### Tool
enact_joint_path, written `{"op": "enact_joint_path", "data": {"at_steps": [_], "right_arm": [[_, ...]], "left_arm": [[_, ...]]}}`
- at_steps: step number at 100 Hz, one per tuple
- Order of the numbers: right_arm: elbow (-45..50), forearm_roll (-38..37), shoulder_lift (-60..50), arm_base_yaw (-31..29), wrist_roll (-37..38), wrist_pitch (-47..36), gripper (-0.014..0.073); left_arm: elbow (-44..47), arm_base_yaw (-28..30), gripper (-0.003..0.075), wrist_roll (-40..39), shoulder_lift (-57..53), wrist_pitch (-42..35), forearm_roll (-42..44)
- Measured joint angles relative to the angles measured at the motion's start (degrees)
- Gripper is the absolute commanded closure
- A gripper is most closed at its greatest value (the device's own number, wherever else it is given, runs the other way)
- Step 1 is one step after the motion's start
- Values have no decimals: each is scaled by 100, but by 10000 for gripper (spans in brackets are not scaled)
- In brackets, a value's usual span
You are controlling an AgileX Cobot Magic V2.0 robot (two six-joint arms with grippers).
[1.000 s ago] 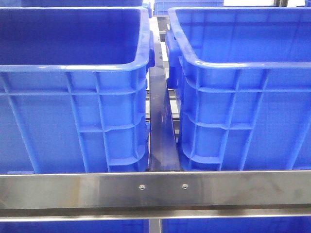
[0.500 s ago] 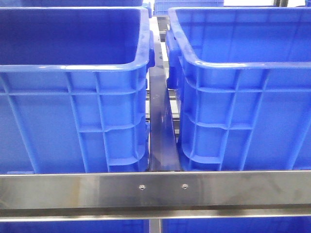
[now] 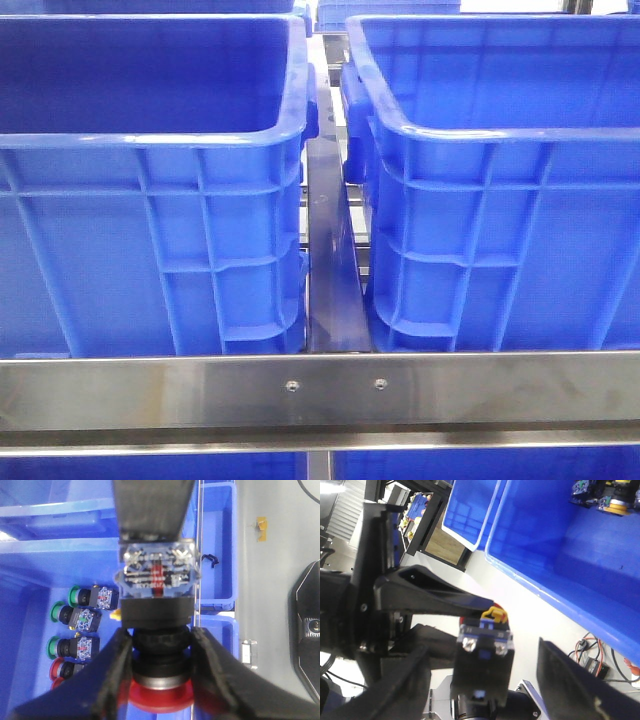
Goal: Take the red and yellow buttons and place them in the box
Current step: 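Grasp the red button's switch body with the right gripper, then open the left gripper and withdraw it back over the button bin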
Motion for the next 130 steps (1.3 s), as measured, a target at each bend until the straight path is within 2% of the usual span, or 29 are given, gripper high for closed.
{"op": "enact_joint_path", "data": {"at_steps": [27, 34, 73, 83, 87, 88, 94, 95, 96, 97, 101, 110, 130], "right_arm": [[-242, 32, 268, 242, -23, 46, 108], [-244, 32, 307, 268, -33, 53, 133], [-244, 33, 357, 268, -6, 3, 515], [-244, 33, 357, 268, -6, 3, 546], [-244, 33, 357, 268, -6, 3, 546], [-244, 33, 357, 268, -6, 3, 546], [-244, 40, 357, 268, -6, 3, 546], [-244, 40, 357, 268, -6, 3, 546], [-244, 40, 357, 268, -17, 3, 546], [-244, 40, 357, 268, -17, 3, 546], [-244, 40, 357, 268, -30, 17, 546], [-244, 40, 357, 268, -29, 40, 546], [-244, 40, 357, 268, -29, 30, 546]], "left_arm": [[0, 0, 739, 0, 0, 0, 0], [0, 0, 739, 0, 0, 0, 0], [0, 0, 727, 0, -5, -37, 12], [0, 0, 632, 0, -5, -41, 12], [0, 0, 545, 0, -5, -41, 12], [0, 0, 545, 0, -5, -41, 12], [0, 0, 382, 0, -5, -41, 23], [0, 0, 382, 0, -5, -41, 13], [0, 0, 332, 0, -5, -41, 12], [0, 0, 332, 0, -5, -41, 12], [0, 0, 225, 0, -5, -41, 2], [0, 0, 96, -20, -5, -56, 2], [0, 0, 79, -180, -5, -92, 2]]}}
